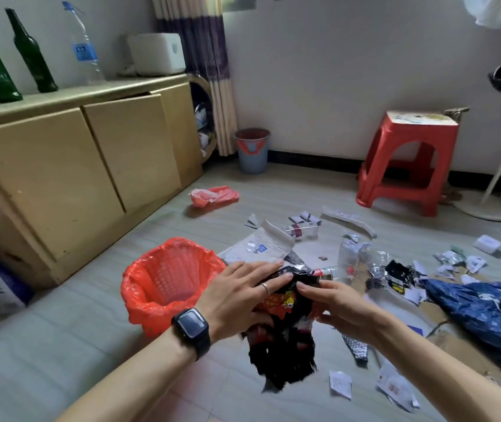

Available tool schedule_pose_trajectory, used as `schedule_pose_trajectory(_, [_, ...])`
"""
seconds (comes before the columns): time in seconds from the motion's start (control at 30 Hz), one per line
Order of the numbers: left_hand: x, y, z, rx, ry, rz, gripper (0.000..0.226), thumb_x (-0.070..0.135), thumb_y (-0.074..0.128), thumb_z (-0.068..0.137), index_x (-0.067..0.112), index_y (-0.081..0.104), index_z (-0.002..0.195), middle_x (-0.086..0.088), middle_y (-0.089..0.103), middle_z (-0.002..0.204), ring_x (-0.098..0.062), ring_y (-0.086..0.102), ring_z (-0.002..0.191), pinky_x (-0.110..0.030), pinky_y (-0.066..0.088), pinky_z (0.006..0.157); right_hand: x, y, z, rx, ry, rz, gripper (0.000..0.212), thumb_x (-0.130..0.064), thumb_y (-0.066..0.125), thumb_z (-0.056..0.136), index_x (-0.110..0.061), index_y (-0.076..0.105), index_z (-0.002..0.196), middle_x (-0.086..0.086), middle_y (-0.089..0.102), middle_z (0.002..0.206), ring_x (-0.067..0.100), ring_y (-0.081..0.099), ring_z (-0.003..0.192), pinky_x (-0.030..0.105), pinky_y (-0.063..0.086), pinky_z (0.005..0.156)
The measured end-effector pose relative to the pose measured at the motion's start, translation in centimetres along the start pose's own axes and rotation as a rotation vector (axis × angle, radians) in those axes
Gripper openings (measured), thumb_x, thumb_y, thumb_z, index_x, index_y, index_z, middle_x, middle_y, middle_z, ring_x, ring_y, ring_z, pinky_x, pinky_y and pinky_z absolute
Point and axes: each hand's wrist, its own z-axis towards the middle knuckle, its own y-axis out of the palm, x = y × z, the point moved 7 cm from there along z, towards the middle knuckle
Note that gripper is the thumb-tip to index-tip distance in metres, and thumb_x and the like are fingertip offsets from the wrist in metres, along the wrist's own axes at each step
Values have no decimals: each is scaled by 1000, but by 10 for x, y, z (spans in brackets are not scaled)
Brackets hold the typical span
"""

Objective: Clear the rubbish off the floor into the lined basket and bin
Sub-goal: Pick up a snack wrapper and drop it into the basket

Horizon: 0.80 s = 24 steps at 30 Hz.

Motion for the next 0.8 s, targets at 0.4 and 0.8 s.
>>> schedule_pose_trajectory(0.4, [-79, 20, -44, 201, -280, 13, 23, 19, 85, 71, 26, 78, 92, 6, 66, 64, -21, 61, 52, -24, 47, 42, -8, 36, 56, 226, -104, -530, 22, -51, 68, 87, -29, 69, 86, -19, 70, 80, -3, 62, 74, 16, 47, 67])
schedule_pose_trajectory(0.8, [-292, 122, -116, -219, -921, 74, 33, 34, 48, 96, 41, 59, 126, 7, 67, 114, -26, 64, 104, -35, 52, 79, 21, 122, 224, 239, -268, -965, 71, -60, 57, 87, -22, 40, 144, 1, 44, 146, 19, 41, 133, 33, 34, 112])
